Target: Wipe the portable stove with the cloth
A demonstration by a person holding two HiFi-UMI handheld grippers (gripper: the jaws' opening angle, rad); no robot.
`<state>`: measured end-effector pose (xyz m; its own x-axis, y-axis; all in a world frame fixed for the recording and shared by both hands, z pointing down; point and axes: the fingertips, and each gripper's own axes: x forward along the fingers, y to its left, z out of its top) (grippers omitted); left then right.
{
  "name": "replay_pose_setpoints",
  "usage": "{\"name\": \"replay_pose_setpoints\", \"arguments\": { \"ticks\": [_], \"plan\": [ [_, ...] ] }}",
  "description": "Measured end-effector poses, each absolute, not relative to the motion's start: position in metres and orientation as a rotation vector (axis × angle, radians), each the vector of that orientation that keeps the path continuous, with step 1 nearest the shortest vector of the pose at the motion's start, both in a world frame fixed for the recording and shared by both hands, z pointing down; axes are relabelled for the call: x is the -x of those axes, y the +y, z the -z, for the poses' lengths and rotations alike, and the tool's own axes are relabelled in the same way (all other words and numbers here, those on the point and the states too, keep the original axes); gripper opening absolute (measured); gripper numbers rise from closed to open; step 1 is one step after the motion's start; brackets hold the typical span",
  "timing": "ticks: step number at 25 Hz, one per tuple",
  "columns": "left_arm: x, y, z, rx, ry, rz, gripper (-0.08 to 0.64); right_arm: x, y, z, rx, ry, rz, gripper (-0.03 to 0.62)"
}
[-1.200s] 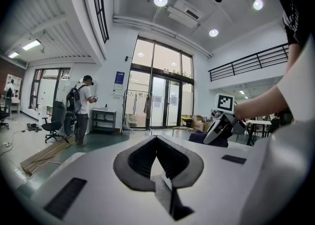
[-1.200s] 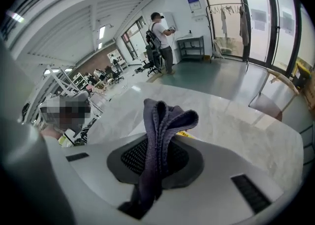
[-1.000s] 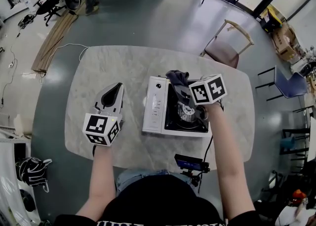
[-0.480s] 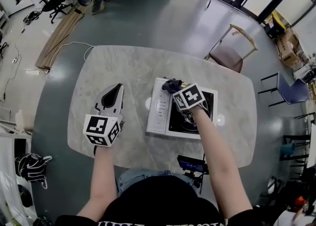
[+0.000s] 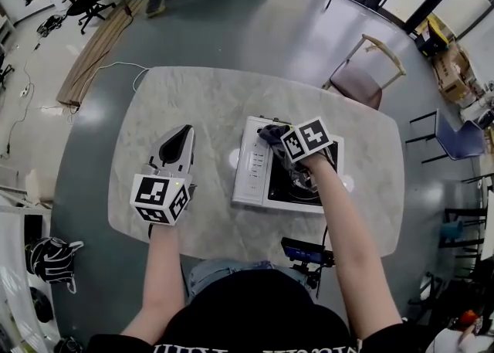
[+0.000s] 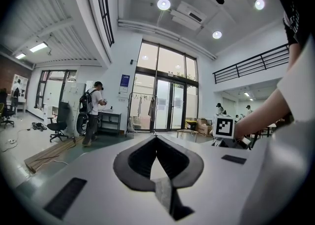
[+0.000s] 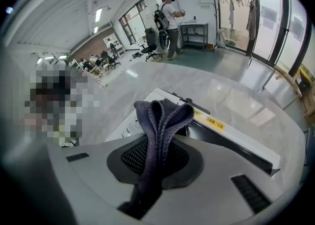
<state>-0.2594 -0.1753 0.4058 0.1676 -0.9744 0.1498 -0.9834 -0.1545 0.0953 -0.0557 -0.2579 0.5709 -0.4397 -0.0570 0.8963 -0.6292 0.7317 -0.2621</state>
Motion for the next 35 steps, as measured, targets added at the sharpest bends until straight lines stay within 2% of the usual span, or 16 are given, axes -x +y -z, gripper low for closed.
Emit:
{"name": "replay_pose_setpoints", "arguments": {
  "ticks": [5,9,24,28,32,35],
  "plan": [
    [0.253,-0.179,-0.407,-2.288,-1.893,-0.07,0.011,0.055,-0.226,-0.57,-0.386,-1.938,-0.87,0.063],
    [0.242,-0.181,-0.406,-2.318,-1.863,-0.064,0.011,0.051,-0.203,-0.569,-0.285,-1.927,-0.864,0.063],
    [0.251,-0.173,-0.396,-2.304,-1.904,-0.03,0.011,0.048,-0.125,-0.566,0.353,-1.75,-0.297,0.063],
    [0.255,-0.169,-0.395,-2.288,-1.92,-0.026,0.011,0.049,-0.116,-0.56,0.503,-1.696,-0.231,0.063],
    [0.262,-0.166,-0.398,-2.264,-1.939,-0.024,0.011,0.079,-0.144,-0.53,0.408,-1.893,-0.392,0.063],
    [0.268,-0.164,-0.4,-2.244,-1.948,-0.027,0.011,0.104,-0.191,-0.51,0.164,-2.064,-0.453,0.063]
  ]
}}
